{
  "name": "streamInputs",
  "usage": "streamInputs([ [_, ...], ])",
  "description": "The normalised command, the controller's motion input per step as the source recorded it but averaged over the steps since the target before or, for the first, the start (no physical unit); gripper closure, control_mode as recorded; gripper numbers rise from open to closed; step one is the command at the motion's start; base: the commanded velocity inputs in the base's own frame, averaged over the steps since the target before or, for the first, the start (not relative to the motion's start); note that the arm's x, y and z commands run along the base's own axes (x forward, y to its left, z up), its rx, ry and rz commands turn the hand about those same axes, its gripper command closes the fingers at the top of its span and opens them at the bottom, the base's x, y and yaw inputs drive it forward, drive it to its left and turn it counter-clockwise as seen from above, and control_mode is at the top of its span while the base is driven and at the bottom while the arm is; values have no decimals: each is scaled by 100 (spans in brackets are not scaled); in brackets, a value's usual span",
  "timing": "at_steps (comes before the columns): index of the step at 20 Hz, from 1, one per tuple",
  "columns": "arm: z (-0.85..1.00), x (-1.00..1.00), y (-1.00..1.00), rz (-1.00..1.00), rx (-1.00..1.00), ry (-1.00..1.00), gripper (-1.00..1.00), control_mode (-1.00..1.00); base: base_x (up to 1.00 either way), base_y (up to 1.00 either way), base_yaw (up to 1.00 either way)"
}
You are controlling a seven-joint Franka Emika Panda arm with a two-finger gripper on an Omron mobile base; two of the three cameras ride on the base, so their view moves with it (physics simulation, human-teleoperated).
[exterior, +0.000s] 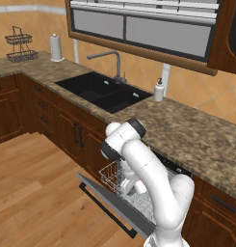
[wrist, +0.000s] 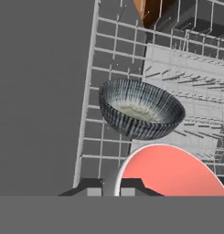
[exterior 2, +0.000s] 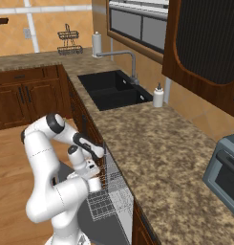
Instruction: Pick up the cup and bowl from the counter, place them in the dishwasher, and close the dishwasher door.
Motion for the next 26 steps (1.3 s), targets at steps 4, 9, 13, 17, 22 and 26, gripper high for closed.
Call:
streamInputs([
  [4,-32,20,-61,0,1,1,100,-100,0,0,0],
  [9,-43,20,-38,0,2,5,100,-100,0,0,0],
  [13,-40,7,-23,0,2,5,100,-100,0,0,0],
  [17,-15,0,-18,0,2,5,-100,-100,0,0,0],
  [22,0,0,0,0,1,4,-100,-100,0,0,0],
  [26,21,-4,25,0,0,1,-100,-100,0,0,0],
])
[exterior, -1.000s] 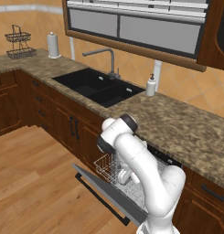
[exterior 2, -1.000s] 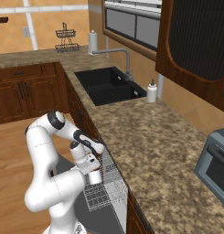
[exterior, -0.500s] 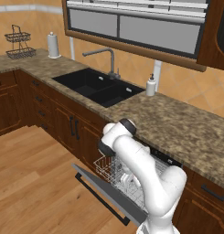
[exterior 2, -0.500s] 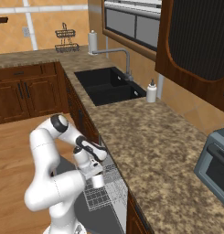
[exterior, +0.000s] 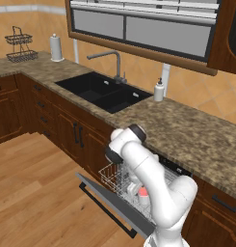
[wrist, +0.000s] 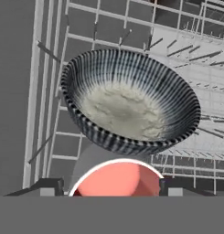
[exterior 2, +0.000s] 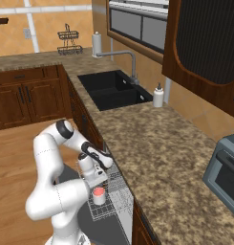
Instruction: Pick up the cup and bowl from the counter, place them in the dishwasher, and close the dishwasher door.
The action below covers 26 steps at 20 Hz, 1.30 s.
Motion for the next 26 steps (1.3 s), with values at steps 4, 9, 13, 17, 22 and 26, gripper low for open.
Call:
streamInputs([
  [4,88,-28,59,0,0,0,-100,-100,0,0,0],
  [9,99,-32,73,2,-3,0,-100,-100,0,0,0],
  [13,100,-9,67,17,-12,0,-100,-100,0,0,0],
  [17,100,-2,78,25,-17,0,-100,-100,0,0,0],
  [22,87,-8,99,44,-30,0,-100,-100,0,0,0],
  [26,82,-21,91,60,-38,-1,-100,-100,0,0,0],
])
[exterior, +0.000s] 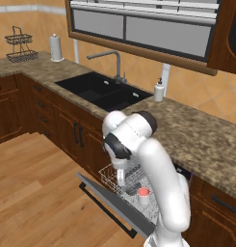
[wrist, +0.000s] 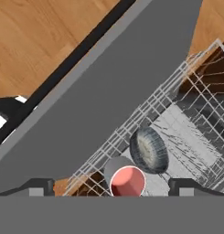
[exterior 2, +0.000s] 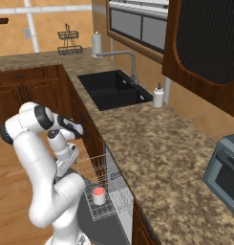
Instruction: Pick up the cup and bowl from the counter, place them in the dishwasher, and close the dishwasher door.
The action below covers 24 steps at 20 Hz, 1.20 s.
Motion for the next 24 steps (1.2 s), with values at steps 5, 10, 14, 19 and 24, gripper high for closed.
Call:
streamInputs([
  [5,81,-22,89,60,-40,-1,-100,-100,0,0,0],
  [10,74,-29,92,62,-39,0,-100,-100,0,0,0],
  [14,72,-41,92,65,-37,0,-100,-100,0,0,0],
  [19,81,-44,85,60,-37,0,-100,-100,0,0,0],
  [24,62,-56,95,59,-47,0,-100,-100,0,0,0],
])
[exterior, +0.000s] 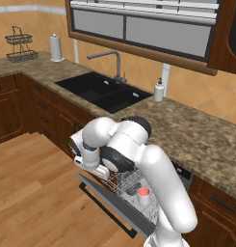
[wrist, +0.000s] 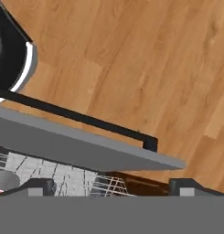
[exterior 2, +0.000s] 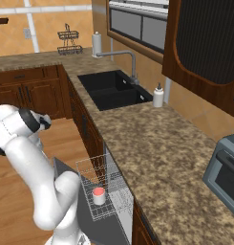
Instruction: Pick up the cup and bowl from the counter, place them in the dishwasher, and close the dishwasher door.
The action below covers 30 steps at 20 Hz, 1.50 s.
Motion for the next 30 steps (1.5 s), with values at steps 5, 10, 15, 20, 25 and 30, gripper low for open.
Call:
streamInputs([
  [5,41,-72,91,57,-61,0,-100,-100,0,0,0],
  [10,37,-69,77,48,-73,0,-100,-100,0,0,0],
  [15,23,-67,79,41,-82,0,-100,-100,0,0,0],
  [20,41,-64,72,37,-80,-1,-100,-100,0,0,0],
  [25,49,-62,78,33,-73,-1,-100,-100,0,0,0],
  [30,29,-50,92,25,-75,0,-100,-100,0,0,0],
])
